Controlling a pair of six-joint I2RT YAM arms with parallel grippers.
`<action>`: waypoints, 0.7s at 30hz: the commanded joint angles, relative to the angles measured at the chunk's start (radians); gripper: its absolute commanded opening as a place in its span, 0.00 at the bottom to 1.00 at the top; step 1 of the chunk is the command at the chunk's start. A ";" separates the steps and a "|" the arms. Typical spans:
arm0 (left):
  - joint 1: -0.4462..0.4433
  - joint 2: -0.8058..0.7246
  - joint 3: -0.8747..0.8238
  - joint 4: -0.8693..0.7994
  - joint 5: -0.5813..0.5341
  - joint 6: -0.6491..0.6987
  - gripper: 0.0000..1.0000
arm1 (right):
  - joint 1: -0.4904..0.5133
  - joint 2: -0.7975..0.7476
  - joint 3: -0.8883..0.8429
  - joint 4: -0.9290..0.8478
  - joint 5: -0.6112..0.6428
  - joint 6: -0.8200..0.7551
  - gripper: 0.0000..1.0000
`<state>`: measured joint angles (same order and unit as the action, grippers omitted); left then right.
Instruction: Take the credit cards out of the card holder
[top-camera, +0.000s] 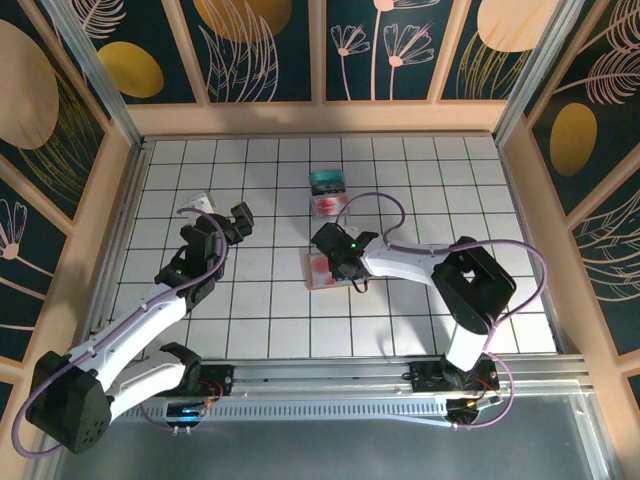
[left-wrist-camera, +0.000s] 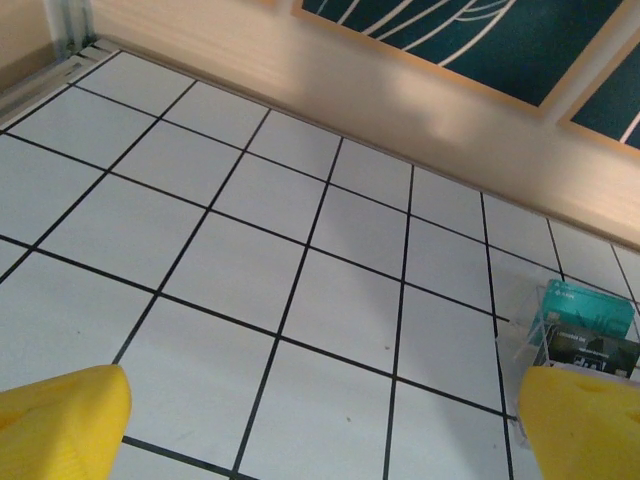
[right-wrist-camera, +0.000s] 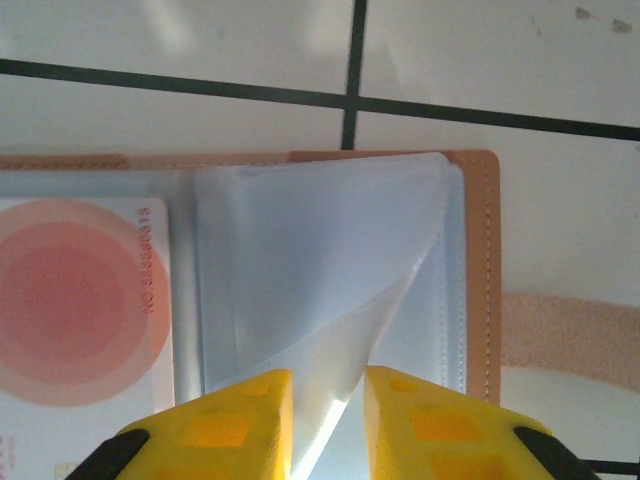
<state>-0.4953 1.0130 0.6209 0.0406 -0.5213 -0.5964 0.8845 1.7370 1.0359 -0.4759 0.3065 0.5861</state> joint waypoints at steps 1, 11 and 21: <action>0.003 0.001 0.025 -0.007 0.028 0.025 0.99 | -0.024 -0.053 -0.049 0.075 -0.042 -0.030 0.24; -0.028 0.014 0.025 -0.003 0.033 0.026 0.99 | -0.103 -0.088 -0.094 0.150 -0.088 -0.178 0.24; -0.244 0.143 0.095 -0.074 -0.157 0.051 0.99 | -0.122 -0.194 -0.140 0.109 -0.034 -0.122 0.29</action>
<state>-0.7052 1.1297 0.6876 0.0074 -0.6041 -0.5598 0.7719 1.5814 0.9211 -0.3408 0.2302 0.4473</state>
